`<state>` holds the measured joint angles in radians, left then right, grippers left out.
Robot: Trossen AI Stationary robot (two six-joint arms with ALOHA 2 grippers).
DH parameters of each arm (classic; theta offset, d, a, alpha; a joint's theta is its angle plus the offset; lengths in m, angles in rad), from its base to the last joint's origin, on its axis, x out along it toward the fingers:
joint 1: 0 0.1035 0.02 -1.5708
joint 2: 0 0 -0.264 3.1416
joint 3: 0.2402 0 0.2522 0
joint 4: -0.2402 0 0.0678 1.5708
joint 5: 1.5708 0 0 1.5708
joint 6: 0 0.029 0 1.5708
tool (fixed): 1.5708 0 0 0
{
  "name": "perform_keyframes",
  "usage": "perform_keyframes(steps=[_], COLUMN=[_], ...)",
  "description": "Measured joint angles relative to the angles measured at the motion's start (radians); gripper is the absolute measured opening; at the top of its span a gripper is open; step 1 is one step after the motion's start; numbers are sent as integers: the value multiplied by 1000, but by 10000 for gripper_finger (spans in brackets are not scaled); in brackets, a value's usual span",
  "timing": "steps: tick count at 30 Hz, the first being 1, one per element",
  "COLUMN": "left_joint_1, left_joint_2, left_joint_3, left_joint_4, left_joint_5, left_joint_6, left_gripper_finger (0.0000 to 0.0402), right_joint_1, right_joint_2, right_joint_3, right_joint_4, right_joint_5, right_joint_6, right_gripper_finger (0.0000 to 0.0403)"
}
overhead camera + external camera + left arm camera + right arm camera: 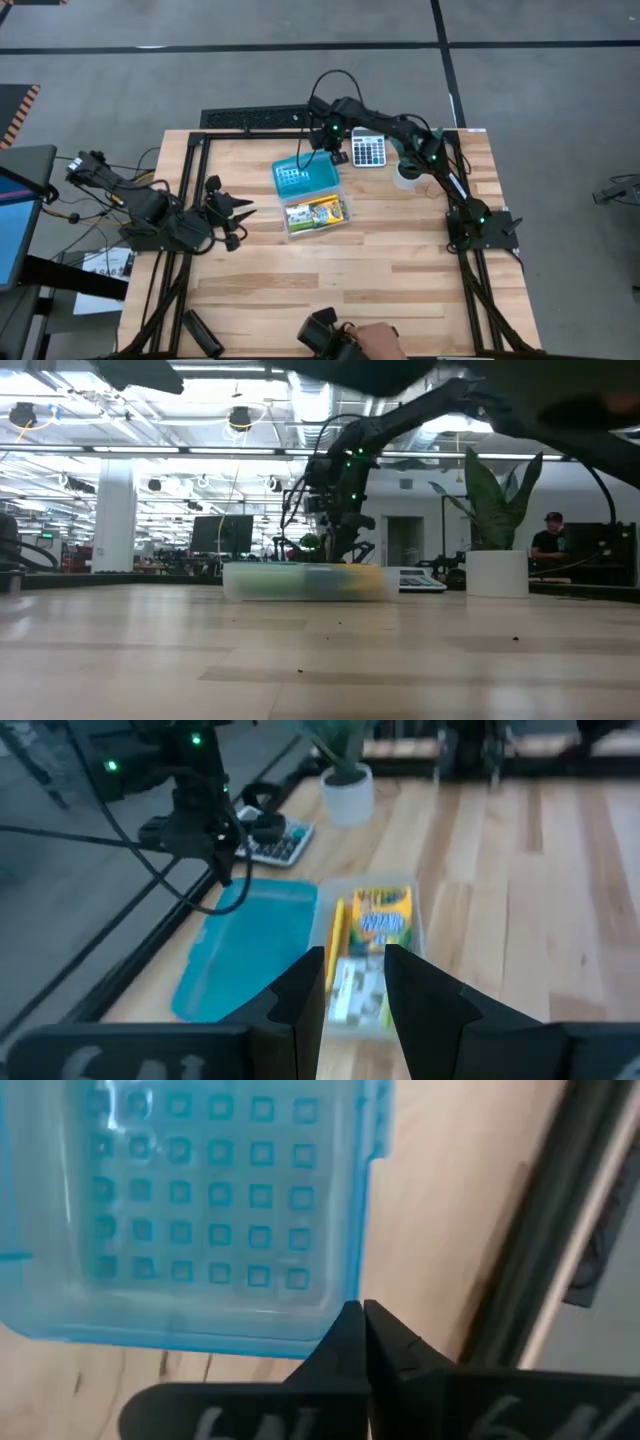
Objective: Pack school essentials
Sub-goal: Close the supply box
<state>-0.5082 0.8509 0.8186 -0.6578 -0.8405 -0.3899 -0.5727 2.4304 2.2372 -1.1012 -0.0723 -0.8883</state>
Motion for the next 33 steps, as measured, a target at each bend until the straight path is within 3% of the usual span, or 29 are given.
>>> perform_keyframes(steps=[7, 12, 18, 23, 27, 33], left_joint_1=[58, 161, 301, 394, 450, 480], left_joint_2=[37, 147, 349, 555, 713, 830], left_joint_3=[-292, -510, -566, -454, -326, -186], left_joint_4=[514, 996, 1306, 1343, 1220, 1082], left_joint_5=[-17, 69, 231, 344, 368, 395], left_joint_6=[-45, -62, -73, -51, -54, -68], left_gripper_finger=[98, 79, 30, 4, 0, 0], right_joint_1=[13, 32, 51, 9, -31, -101], right_joint_2=[-52, -99, -127, -121, -119, -101], right_joint_3=[0, 0, 0, 0, 0, 3], right_joint_4=[-24, -21, 29, 140, 176, 216], right_joint_5=[15, 19, 18, 17, -10, -119], right_joint_6=[73, 100, 136, 155, 134, 140], right_gripper_finger=[1, 1, 1, 13, 8, 5])
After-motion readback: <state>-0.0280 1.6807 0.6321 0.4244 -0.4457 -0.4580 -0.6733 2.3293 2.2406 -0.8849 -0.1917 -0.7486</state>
